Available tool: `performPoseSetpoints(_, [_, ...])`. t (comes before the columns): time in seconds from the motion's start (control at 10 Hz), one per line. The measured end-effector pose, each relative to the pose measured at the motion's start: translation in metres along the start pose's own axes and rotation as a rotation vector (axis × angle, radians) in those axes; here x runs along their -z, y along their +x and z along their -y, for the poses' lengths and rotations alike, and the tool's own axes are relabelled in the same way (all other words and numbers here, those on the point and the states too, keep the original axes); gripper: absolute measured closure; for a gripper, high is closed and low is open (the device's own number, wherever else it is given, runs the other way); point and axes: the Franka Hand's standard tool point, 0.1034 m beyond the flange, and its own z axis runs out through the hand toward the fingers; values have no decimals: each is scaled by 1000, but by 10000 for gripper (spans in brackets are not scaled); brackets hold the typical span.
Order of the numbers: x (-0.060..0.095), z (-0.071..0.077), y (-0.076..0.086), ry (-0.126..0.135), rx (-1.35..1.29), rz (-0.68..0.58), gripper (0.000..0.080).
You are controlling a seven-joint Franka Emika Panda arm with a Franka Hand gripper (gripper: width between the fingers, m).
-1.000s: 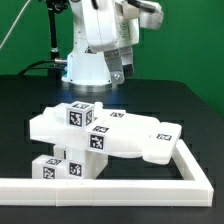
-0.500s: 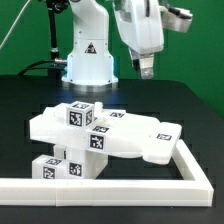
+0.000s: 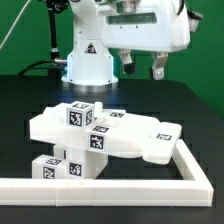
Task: Assemble chair
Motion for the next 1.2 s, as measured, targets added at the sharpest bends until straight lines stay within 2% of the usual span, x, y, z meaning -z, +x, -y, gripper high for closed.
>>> performPoseSetpoints(0.1, [-15,-15,-13,-24,89,6,150])
performPoseSetpoints(0.3, [-42,-29,-33,-51,199,-12,150])
performPoseSetpoints(0.4, [-36,-26,-27,-45,261,-8,150])
performPoseSetpoints(0.7, [-38,-28,-24,-45,524,-5,150])
performPoseSetpoints(0.8, [-48,-45,-22,-43,640,4,150])
performPoseSetpoints(0.9, [-61,-55,-30,-63,655,15,150])
performPoseSetpoints(1.0, [-75,-58,-42,-75,717,8,150])
performPoseSetpoints(1.1, [-83,-58,-51,-81,749,10,150])
performPoseSetpoints(1.2, [-81,-57,-48,-79,751,10,150])
